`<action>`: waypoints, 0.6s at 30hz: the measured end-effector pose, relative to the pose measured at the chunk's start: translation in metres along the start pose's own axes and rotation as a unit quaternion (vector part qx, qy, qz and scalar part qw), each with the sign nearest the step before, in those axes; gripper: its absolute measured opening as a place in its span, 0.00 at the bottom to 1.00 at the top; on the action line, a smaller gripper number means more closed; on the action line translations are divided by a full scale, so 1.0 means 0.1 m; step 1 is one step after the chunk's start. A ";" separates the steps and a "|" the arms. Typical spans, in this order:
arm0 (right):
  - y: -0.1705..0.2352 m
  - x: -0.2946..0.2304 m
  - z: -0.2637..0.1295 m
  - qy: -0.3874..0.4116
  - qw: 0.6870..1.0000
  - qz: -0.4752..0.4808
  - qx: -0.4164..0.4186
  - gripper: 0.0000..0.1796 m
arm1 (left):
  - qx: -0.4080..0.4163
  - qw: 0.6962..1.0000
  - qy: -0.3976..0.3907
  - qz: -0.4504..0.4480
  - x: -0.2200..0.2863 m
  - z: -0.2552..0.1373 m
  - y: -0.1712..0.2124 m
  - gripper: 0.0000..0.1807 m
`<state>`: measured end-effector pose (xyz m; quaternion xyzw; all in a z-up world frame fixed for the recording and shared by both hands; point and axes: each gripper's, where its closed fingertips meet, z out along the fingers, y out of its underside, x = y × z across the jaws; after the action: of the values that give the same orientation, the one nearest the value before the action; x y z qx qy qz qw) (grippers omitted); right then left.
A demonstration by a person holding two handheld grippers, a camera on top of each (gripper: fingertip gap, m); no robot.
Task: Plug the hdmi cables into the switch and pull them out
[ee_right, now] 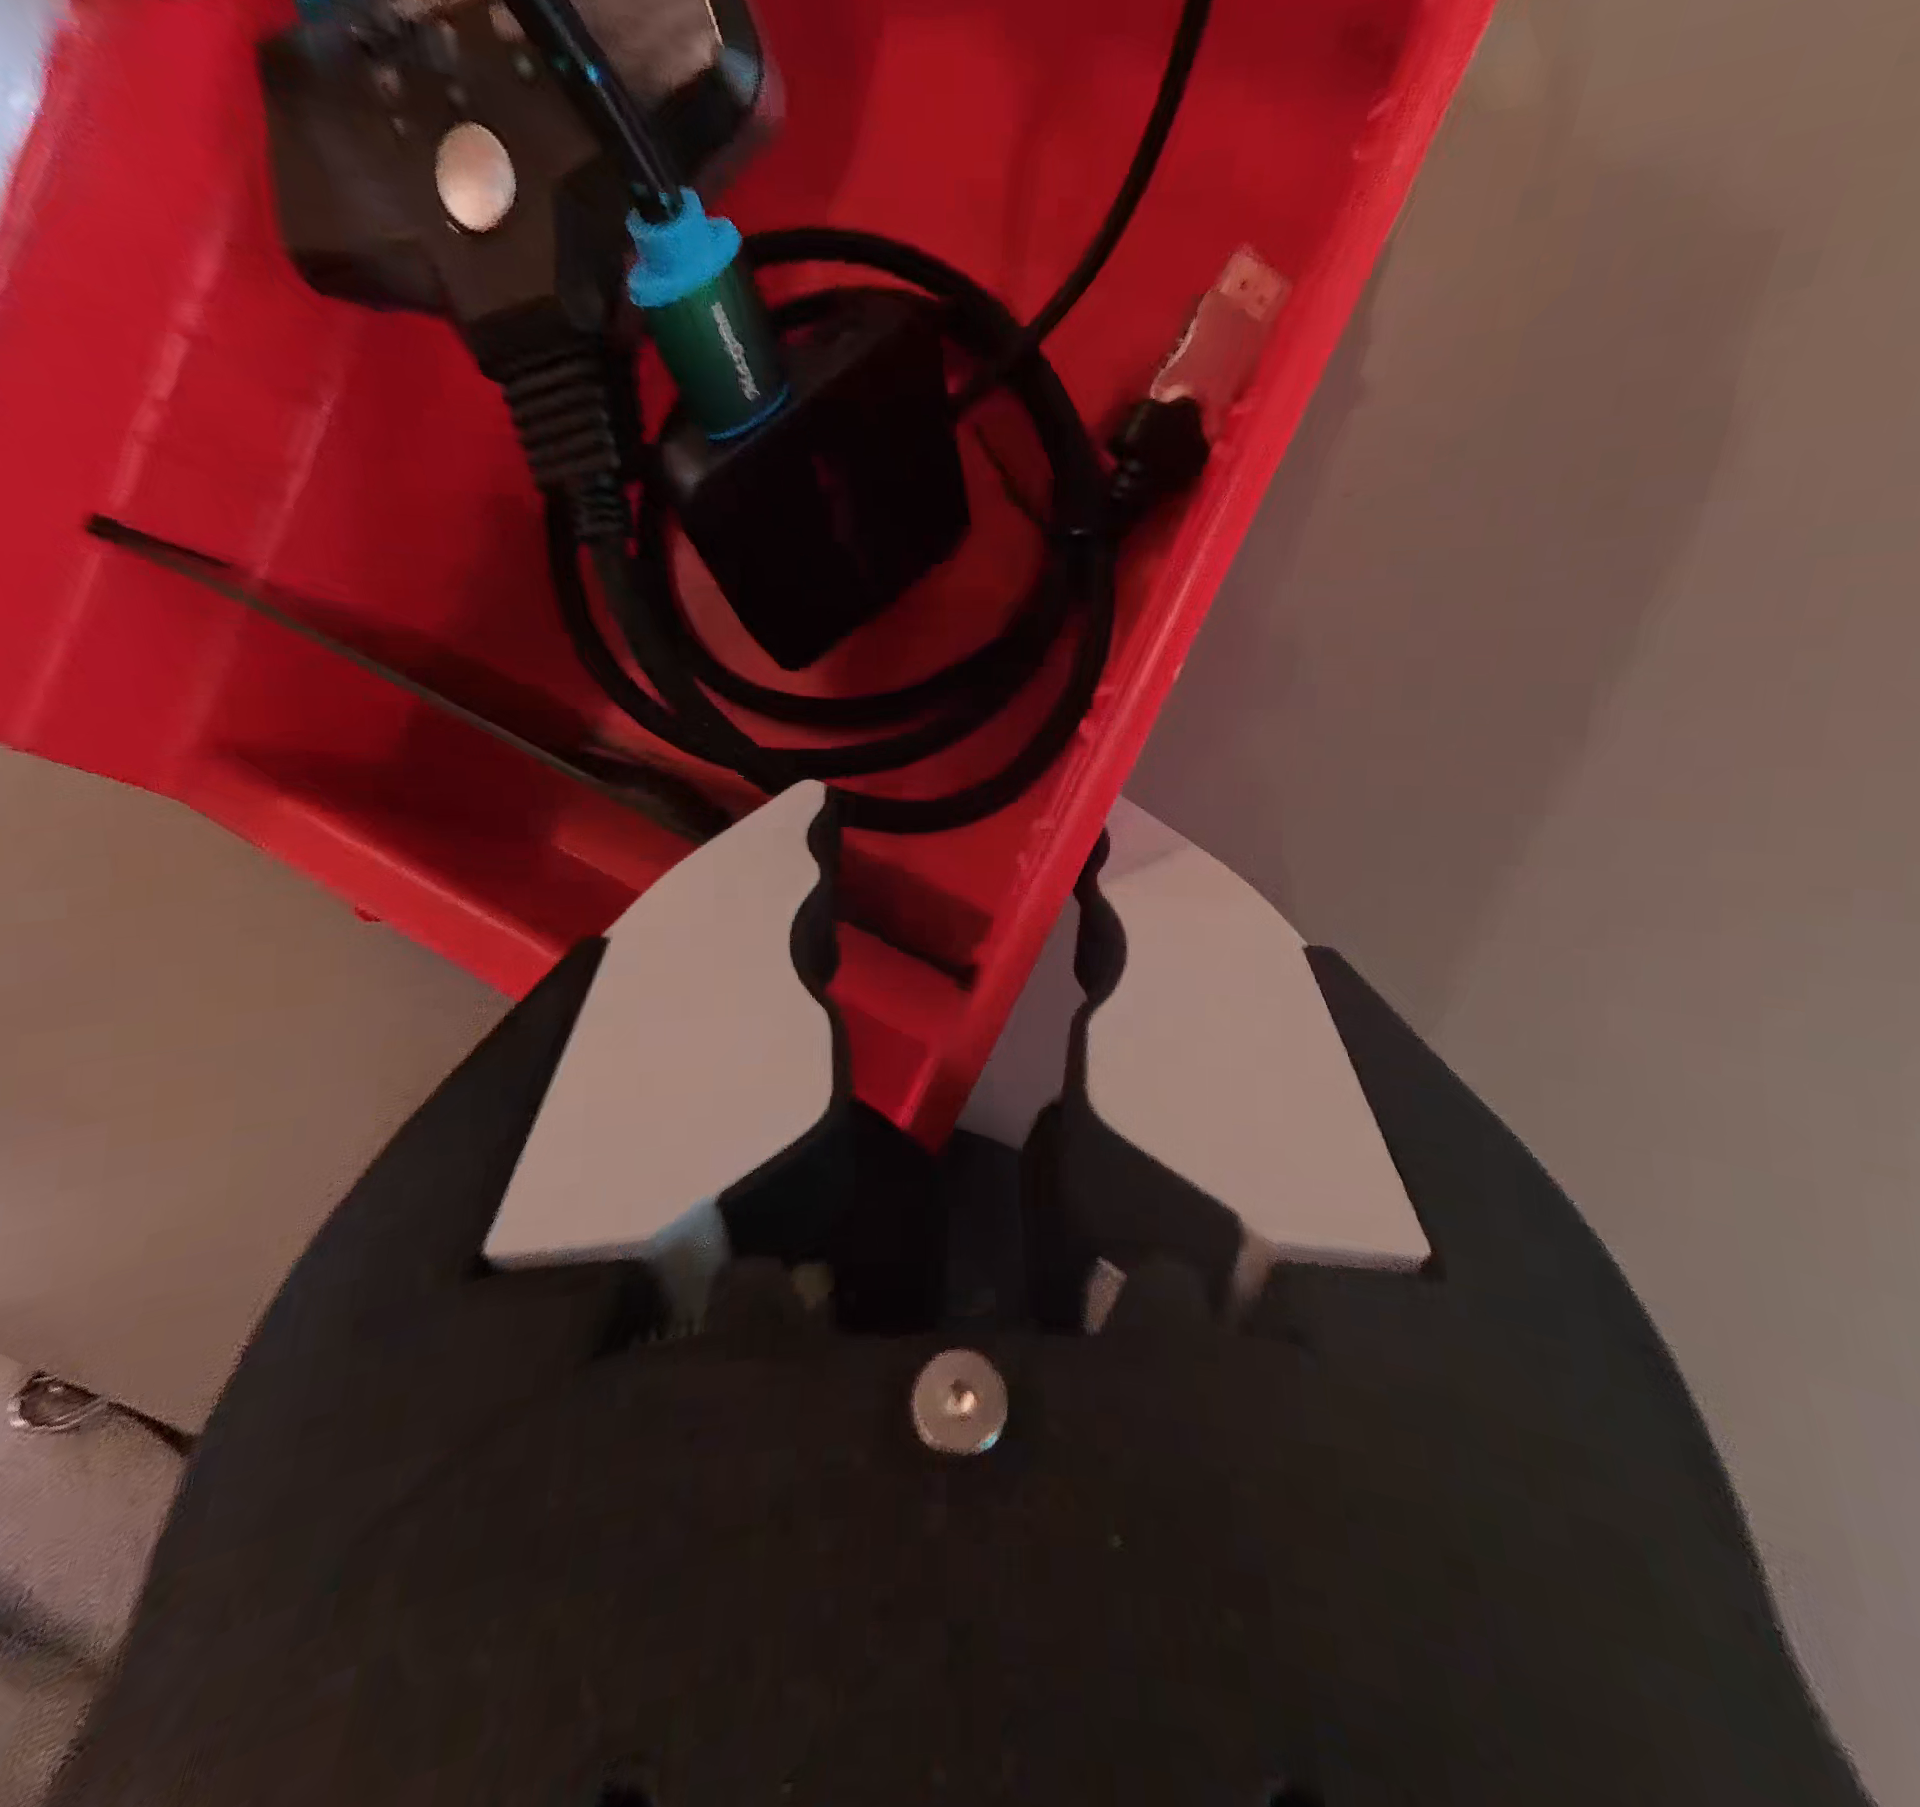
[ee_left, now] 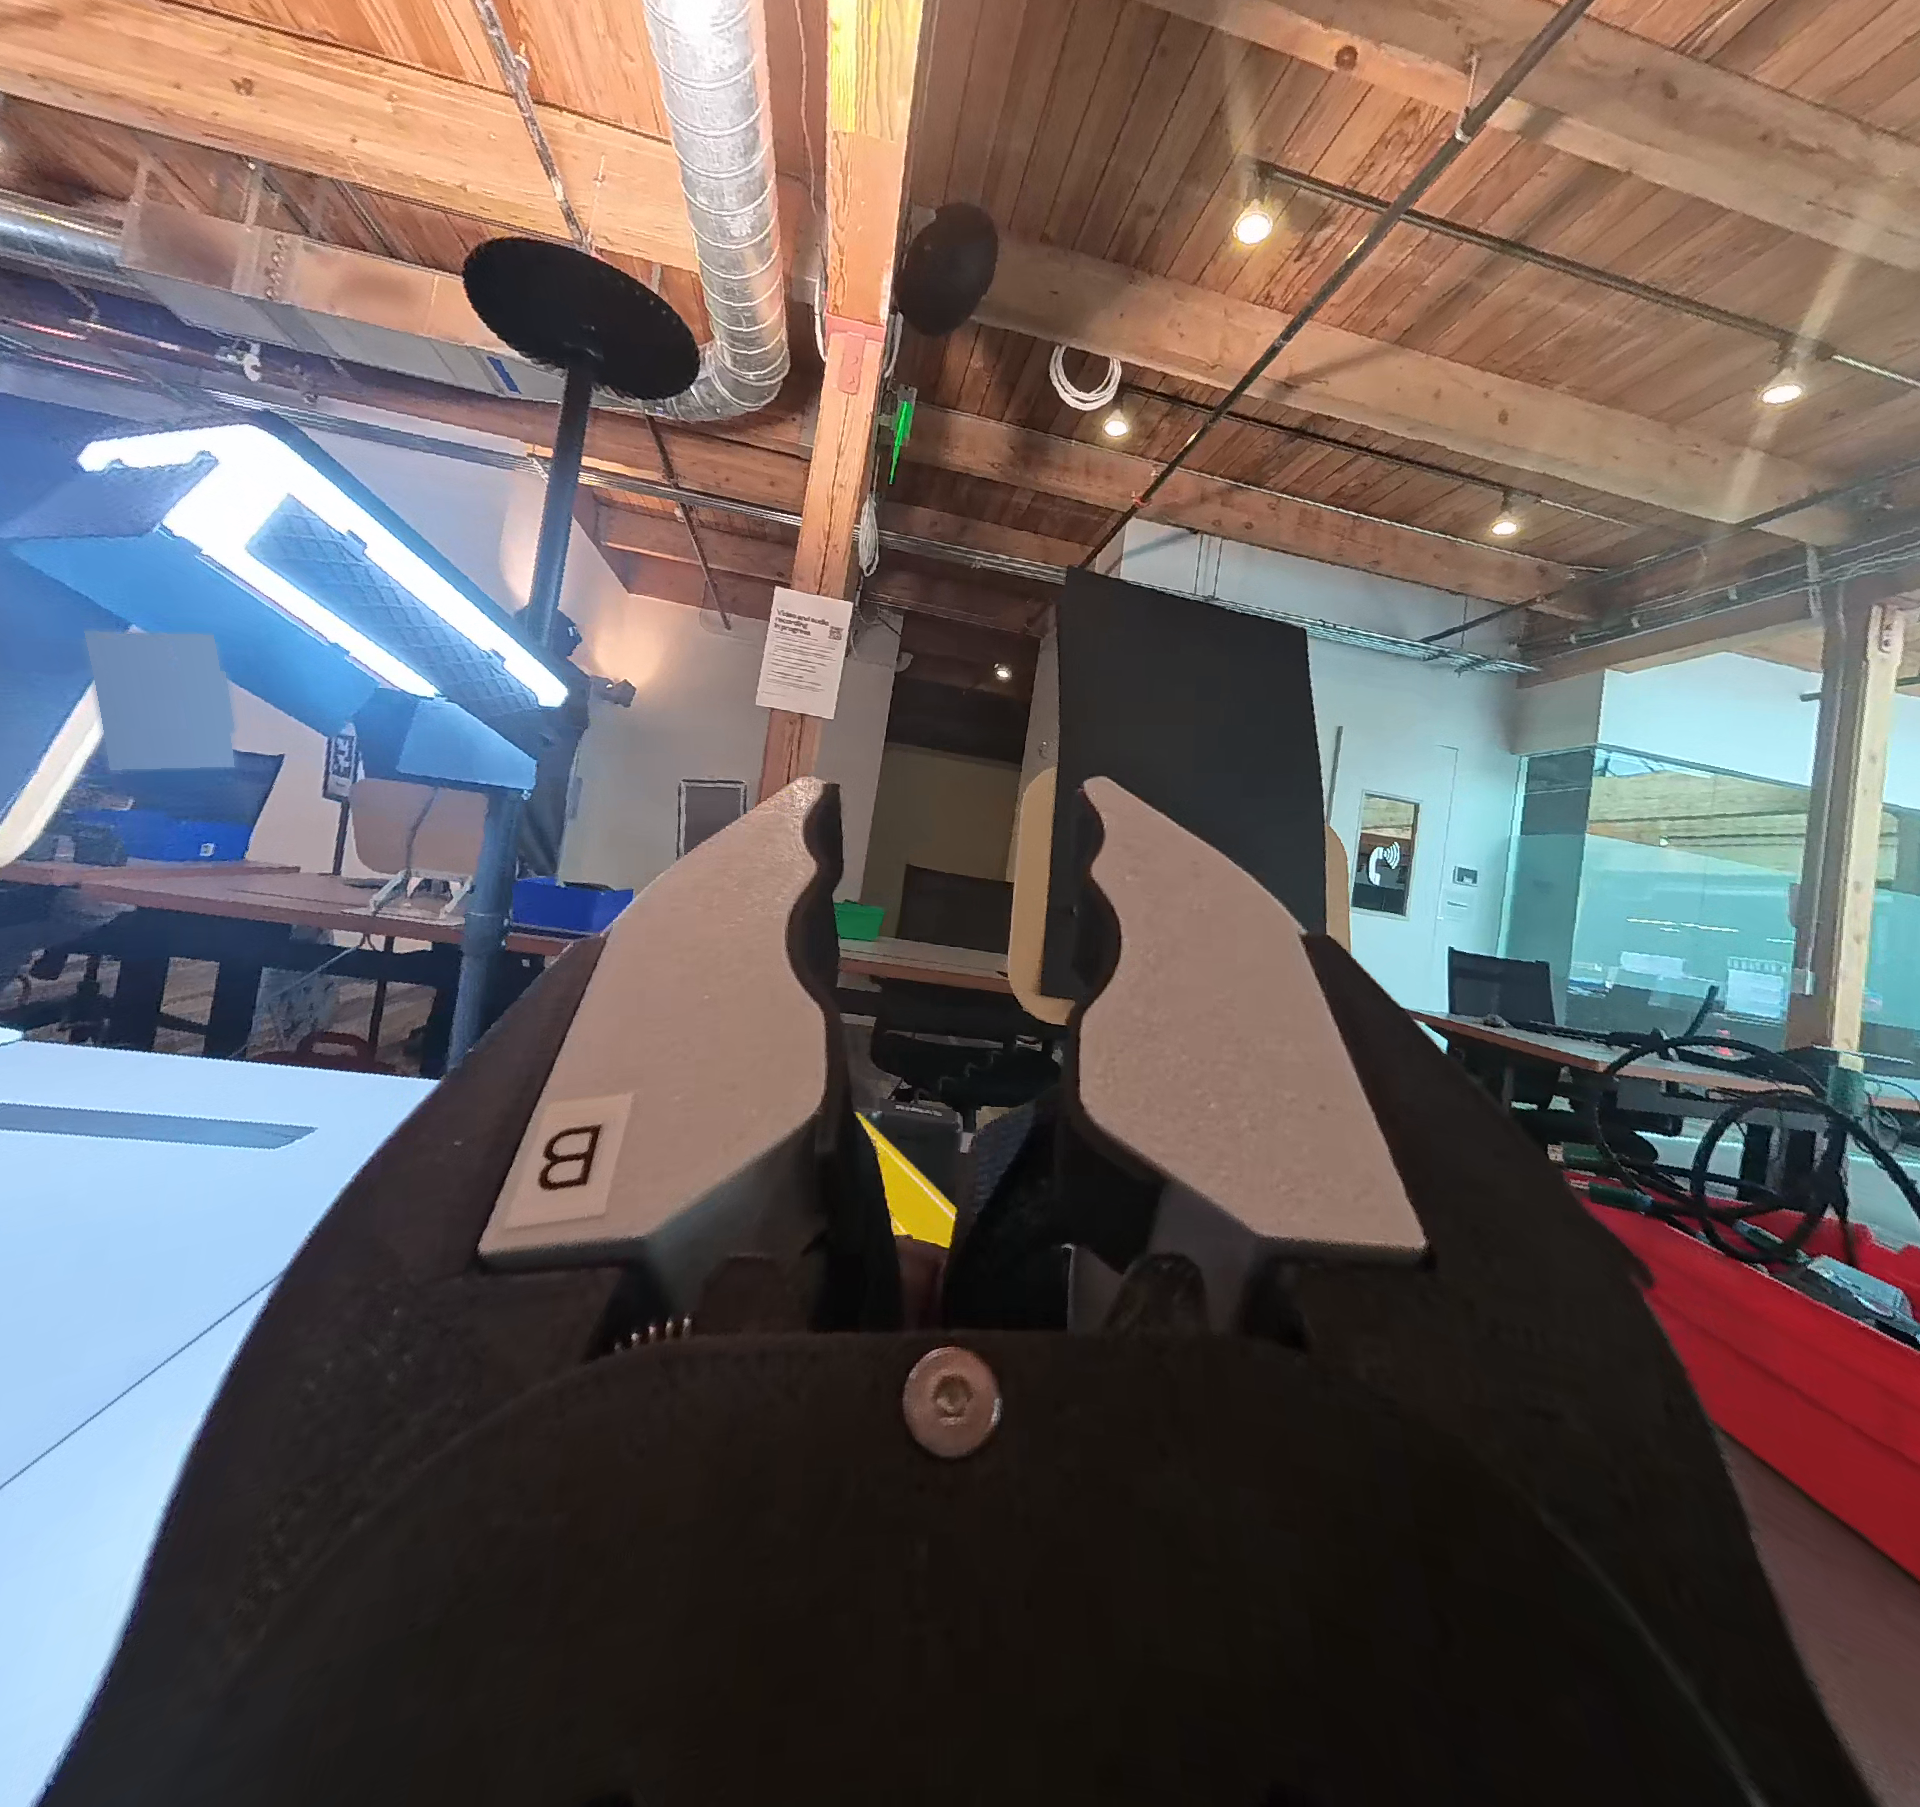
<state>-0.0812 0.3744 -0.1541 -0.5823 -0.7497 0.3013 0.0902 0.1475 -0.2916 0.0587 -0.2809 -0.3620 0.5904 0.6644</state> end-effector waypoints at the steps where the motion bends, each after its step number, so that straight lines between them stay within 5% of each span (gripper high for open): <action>1: 0.01 0.02 0.00 0.019 1.000 -0.007 -0.014 0.22 | 0.002 1.000 -0.002 0.000 -0.01 -0.01 -0.01 0.22; 5: 0.01 0.12 0.01 0.102 0.993 -0.041 -0.053 0.18 | 0.003 1.000 -0.004 0.004 -0.04 -0.02 -0.04 0.22; 18: -0.14 -0.47 0.24 0.037 0.998 -0.051 -0.004 0.21 | 0.022 0.999 -0.021 0.014 -0.17 -0.15 -0.21 0.22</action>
<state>-0.0901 0.3202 -0.1552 -0.5543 -0.7760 0.2709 0.1311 0.1713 -0.3107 0.0647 -0.2587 -0.3585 0.6135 0.6543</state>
